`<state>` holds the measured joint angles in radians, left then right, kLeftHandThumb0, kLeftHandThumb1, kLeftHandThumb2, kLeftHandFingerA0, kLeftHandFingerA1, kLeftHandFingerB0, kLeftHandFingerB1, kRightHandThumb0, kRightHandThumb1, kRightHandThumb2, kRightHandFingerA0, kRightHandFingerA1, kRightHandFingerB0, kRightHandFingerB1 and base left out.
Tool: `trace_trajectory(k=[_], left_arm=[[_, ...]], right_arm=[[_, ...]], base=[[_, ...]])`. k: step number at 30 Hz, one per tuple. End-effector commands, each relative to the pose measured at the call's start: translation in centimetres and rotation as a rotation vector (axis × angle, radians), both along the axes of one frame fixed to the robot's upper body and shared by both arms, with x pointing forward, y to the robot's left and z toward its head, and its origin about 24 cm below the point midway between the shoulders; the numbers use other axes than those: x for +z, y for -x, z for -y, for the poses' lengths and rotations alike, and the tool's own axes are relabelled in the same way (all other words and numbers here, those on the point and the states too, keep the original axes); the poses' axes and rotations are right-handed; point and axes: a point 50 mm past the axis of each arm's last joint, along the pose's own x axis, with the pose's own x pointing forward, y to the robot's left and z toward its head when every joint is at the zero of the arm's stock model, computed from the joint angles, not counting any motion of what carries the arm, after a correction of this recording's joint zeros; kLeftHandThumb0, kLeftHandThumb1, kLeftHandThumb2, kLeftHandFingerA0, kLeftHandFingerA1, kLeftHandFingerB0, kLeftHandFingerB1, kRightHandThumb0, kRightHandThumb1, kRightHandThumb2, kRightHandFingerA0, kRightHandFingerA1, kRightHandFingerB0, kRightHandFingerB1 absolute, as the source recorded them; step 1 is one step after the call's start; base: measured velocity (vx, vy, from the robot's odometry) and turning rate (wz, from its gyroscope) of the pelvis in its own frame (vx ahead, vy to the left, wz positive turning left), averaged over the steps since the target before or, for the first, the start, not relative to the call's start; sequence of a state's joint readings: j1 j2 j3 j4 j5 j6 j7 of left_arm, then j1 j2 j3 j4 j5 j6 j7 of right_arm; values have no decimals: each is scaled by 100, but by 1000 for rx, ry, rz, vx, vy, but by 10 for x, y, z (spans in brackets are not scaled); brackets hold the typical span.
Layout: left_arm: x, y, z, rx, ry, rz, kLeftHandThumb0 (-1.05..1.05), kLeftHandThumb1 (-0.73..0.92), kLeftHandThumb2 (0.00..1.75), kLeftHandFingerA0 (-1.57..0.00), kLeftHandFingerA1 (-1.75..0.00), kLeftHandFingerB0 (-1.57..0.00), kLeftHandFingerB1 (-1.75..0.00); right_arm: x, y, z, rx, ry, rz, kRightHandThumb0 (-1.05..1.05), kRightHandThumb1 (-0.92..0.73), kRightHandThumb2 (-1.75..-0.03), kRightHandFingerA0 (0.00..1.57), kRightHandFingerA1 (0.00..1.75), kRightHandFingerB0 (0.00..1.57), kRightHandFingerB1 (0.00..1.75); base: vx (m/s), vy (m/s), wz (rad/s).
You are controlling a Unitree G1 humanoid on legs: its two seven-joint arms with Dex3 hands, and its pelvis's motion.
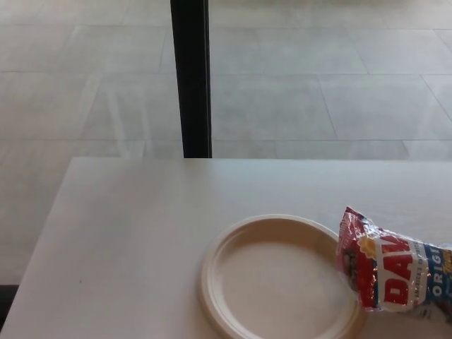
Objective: The robot uses its right hand to pick up a bag of sunflower seeds kept in the middle of the desk and tilts it over a plate kept next to it to pour out a few seeds and then puts the bag of seeds back on the desk
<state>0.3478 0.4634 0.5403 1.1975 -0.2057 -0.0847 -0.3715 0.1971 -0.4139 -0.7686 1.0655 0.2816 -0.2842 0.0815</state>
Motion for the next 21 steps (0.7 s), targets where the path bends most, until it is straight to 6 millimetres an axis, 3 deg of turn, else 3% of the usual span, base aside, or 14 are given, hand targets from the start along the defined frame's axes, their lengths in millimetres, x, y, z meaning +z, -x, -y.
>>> trace_trajectory(k=[1, 2, 3, 5, 6, 7, 8, 9, 10, 13, 15, 16, 20, 21], left_arm=[[6, -1, -6, 16, -15, 41, -56, 64, 92, -29, -68, -12, -55], [6, 0, -6, 24, -10, 47, -53, 71, 74, -26, -68, -11, -51], [5, 2, -5, 20, -11, 42, -35, 62, 117, -23, -64, -14, -59], [6, 2, -5, 1, -11, 37, -35, 63, 117, -23, -64, -14, -59], [6, 4, -4, -4, -11, 25, -56, 66, 89, -28, -67, -12, -54], [6, 4, -4, -5, -11, 24, -56, 66, 89, -28, -67, -12, -54], [5, 4, -5, -1, -11, 24, -54, 67, 89, -26, -66, -12, -54], [5, 3, -4, -1, -16, 27, -55, 64, 92, -29, -68, -13, -55], [5, 3, -5, 1, -17, 20, -52, 71, 76, -27, -67, -14, -52], [5, 2, -5, 2, -17, 16, -47, 75, 75, -26, -66, -13, -51], [5, 2, -5, 3, -17, 16, -47, 75, 75, -26, -66, -13, -51], [6, 2, -6, 11, -10, 21, -51, 72, 82, -25, -65, -10, -52], [6, 2, -5, -12, -13, 25, -50, 72, 76, -28, -67, -12, -52], [6, 3, -5, 82, 29, 90, -47, 69, 80, -26, -69, -7, -51]], right_arm=[[48, -31, 26, -10, 145, 170, -86, -55, -98, 5, 13, 0, 13], [61, -43, 28, 0, 171, 215, -88, -57, -98, 0, 9, 0, 12], [68, -47, 29, 22, 187, 230, -89, -58, -98, 0, 9, 0, 10], [102, -73, 30, 151, 278, 348, -99, -60, -98, 0, 3, 0, 0], [113, -81, 32, 192, 290, 345, -103, -61, -100, 0, 0, 0, 1], [114, -82, 31, 196, 290, 344, -103, -61, -100, 0, 0, 0, 1], [132, -95, 30, 256, 337, 367, -96, -57, -93, 0, 0, 0, 5], [148, -106, 27, 314, 368, 398, -87, -69, -61, 0, 0, 0, 0], [160, -115, 24, 363, 388, 408, -103, -62, -99, 0, 2, 0, 6], [196, -146, 5, 576, 558, 428, -105, -64, -98, 0, 3, 0, 0], [197, -146, 4, 583, 562, 426, -105, -64, -98, 0, 3, 0, 0], [205, -158, -8, 661, 557, 448, -105, -61, -94, 0, 0, 0, 0], [209, -174, -33, 830, 600, 336, -101, -60, -94, 0, 3, 0, 0], [204, -179, -40, 886, 587, 329, -100, -59, -94, 0, 4, 0, 0]], base=[[0, 0, 0], [0, 0, 0], [0, 0, 0], [0, 0, 0], [0, 0, 0], [0, 0, 0], [0, 0, 0], [0, 0, 0], [0, 0, 0], [0, 0, 0], [0, 0, 0], [0, 0, 0], [0, 0, 0], [0, 0, 0]])
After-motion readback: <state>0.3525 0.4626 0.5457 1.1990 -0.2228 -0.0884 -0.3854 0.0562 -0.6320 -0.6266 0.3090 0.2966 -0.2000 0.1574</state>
